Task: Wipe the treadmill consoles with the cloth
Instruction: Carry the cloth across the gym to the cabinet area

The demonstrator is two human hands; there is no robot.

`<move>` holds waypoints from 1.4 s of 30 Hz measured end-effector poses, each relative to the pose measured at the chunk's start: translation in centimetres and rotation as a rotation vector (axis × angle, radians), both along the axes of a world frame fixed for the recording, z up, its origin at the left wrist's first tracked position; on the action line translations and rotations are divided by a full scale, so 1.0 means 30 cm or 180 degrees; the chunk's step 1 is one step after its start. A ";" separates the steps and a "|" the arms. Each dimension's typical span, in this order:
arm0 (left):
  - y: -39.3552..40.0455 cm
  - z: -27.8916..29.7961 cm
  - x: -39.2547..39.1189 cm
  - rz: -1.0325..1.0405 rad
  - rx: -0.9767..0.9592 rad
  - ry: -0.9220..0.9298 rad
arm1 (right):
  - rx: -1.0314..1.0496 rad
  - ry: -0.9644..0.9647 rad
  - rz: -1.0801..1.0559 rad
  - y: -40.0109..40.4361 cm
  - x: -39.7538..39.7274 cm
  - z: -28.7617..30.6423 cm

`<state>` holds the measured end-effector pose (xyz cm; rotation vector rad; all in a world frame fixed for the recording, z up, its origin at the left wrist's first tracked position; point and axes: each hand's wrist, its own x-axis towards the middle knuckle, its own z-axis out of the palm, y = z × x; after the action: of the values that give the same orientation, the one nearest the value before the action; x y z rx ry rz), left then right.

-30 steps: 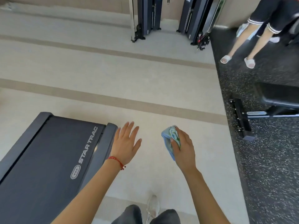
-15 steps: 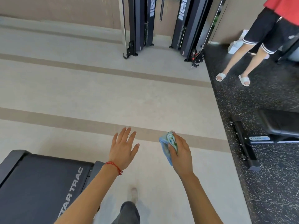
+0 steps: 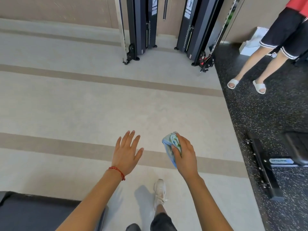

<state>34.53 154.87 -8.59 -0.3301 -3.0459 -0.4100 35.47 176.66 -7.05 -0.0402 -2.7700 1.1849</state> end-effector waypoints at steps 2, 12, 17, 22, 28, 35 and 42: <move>0.019 -0.008 -0.131 0.0051 0.0017 -0.0032 | -0.0042 0.0000 0.0029 0.021 -0.137 -0.006; 0.077 0.045 -0.713 0.0356 0.0032 -0.0035 | 0.0047 0.0001 0.0294 0.087 -0.785 0.051; 0.031 0.023 -0.978 0.0437 0.0045 -0.0067 | 0.0046 -0.0051 0.0381 0.033 -1.067 0.028; -0.073 -0.016 -1.308 0.0536 0.0010 -0.0103 | 0.0068 -0.0018 0.0418 -0.063 -1.413 0.002; -0.265 0.002 -1.664 0.0738 0.0004 -0.0113 | 0.0071 -0.0026 0.0550 -0.234 -1.821 0.033; -0.478 0.031 -1.929 0.1234 0.0238 0.0028 | 0.0085 -0.0119 0.1001 -0.465 -2.191 0.023; -0.698 0.020 -2.129 0.1913 0.0263 -0.0104 | 0.0099 -0.0091 0.1721 -0.768 -2.560 -0.008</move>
<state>-29.35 133.93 -7.97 0.5864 -2.9405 -0.4891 -41.33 153.63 -7.28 0.7413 -2.9140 1.2412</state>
